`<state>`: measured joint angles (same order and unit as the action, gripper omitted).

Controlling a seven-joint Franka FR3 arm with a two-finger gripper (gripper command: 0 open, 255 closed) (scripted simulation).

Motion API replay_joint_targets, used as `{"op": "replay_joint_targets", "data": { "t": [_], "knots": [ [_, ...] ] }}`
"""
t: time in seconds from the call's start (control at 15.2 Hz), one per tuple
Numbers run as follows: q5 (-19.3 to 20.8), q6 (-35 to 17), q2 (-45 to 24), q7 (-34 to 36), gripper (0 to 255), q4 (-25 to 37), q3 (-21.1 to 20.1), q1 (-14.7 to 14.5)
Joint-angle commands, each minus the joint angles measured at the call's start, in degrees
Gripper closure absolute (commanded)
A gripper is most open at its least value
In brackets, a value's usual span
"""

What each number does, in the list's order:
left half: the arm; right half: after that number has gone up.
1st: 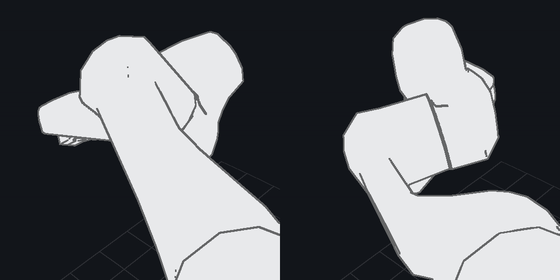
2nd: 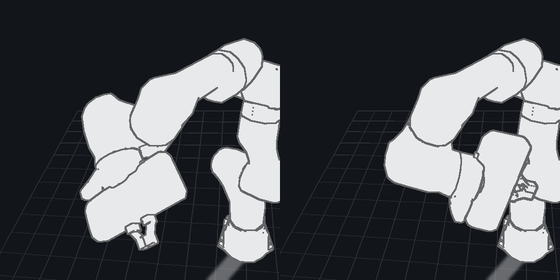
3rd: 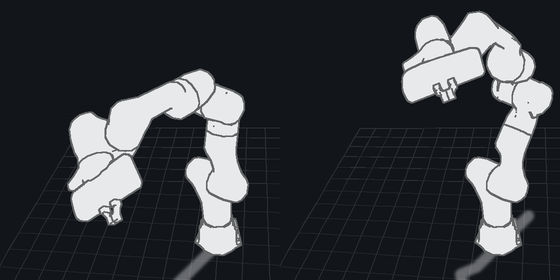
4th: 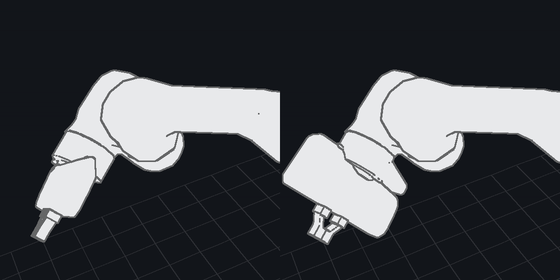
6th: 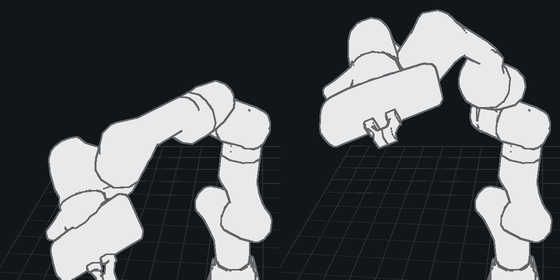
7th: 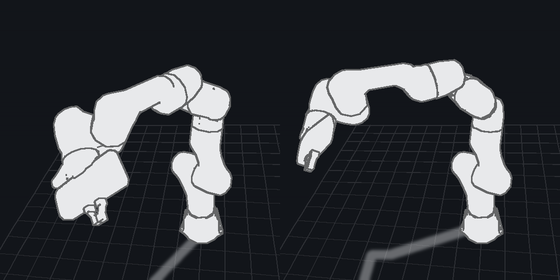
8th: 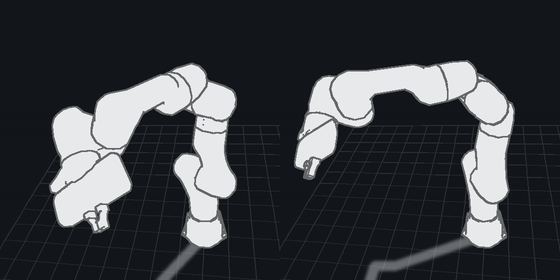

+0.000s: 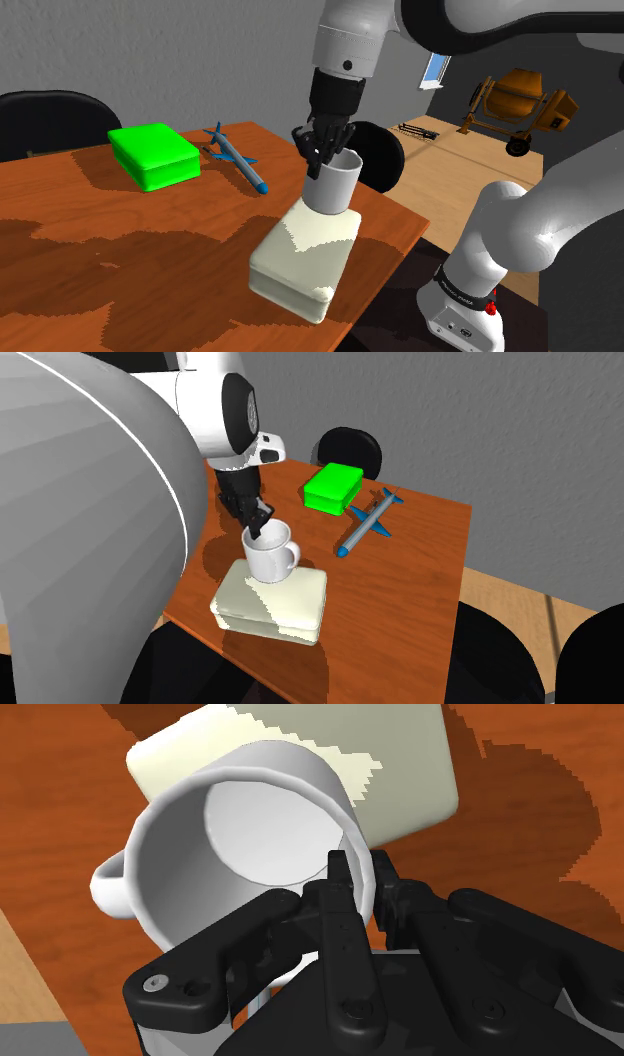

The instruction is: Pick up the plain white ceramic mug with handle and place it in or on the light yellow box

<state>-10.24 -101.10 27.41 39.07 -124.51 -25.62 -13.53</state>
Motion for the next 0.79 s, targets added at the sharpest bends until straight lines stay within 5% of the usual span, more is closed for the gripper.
{"op": "replay_joint_targets", "data": {
  "t": [0.0,0.73],
  "knots": [
    [-0.2,-1.5,0.0,0.1,255,-1.5,-0.3,-0.1],
    [-0.9,-10.1,-0.7,0.1,255,-9.3,-1.7,-0.5]
  ]
}}
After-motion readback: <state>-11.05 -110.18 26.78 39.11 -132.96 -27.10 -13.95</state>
